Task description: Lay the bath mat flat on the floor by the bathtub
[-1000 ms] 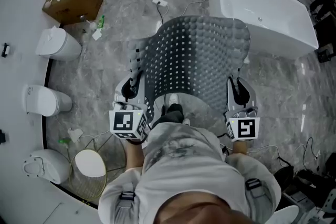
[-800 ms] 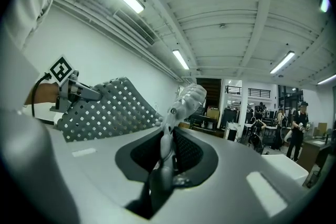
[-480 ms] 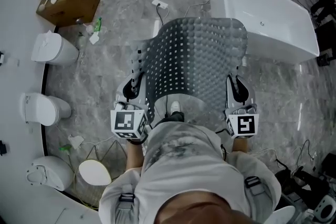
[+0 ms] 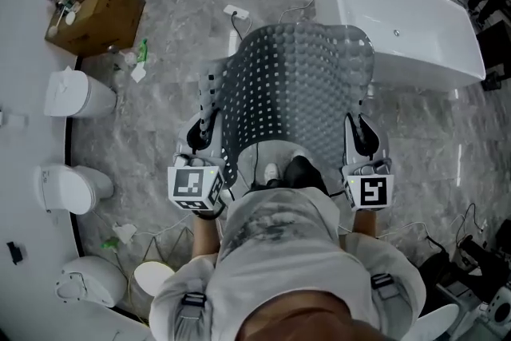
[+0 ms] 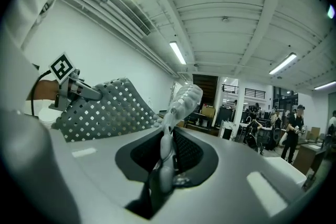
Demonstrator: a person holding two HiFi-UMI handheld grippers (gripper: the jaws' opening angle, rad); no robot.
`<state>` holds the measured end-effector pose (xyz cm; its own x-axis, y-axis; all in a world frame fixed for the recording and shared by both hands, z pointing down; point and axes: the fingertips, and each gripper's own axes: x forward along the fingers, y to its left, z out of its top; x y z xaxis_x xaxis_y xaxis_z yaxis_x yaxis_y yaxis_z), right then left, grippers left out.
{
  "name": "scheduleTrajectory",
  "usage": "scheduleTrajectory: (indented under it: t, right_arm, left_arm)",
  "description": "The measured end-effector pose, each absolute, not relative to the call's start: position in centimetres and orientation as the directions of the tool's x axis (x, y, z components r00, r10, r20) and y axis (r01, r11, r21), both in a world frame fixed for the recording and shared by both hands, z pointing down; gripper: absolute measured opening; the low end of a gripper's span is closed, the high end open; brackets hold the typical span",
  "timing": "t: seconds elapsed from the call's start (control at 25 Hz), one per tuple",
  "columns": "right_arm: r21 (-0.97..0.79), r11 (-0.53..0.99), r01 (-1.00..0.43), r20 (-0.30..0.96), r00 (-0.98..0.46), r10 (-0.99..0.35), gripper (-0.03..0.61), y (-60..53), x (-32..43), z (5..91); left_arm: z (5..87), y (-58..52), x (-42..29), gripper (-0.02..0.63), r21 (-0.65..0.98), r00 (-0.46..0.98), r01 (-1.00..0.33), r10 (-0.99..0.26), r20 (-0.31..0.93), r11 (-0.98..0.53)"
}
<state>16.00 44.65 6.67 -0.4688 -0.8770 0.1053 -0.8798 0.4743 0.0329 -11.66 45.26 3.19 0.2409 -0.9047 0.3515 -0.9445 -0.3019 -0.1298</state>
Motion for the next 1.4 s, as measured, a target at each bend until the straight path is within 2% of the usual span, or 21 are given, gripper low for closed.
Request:
scheduleTrajectory:
  t: [0.96, 1.4]
  right_arm:
    - [-0.056, 0.534, -0.843, 0.143, -0.536, -0.832, 0.048, 18.2, 22.8, 12.9]
    - [-0.073, 0.536, -0.841, 0.161, -0.54, -0.826, 0.048, 11.0, 21.4, 14.6]
  left_arm:
    - [7.9, 19.9, -4.7, 0.048, -0.148, 0.169, -0.957, -0.894, 0.415, -0.25]
    - [9.2, 12.3, -6.1, 0.048, -0.159, 0.173, -0.951, -0.885, 0.433, -0.264]
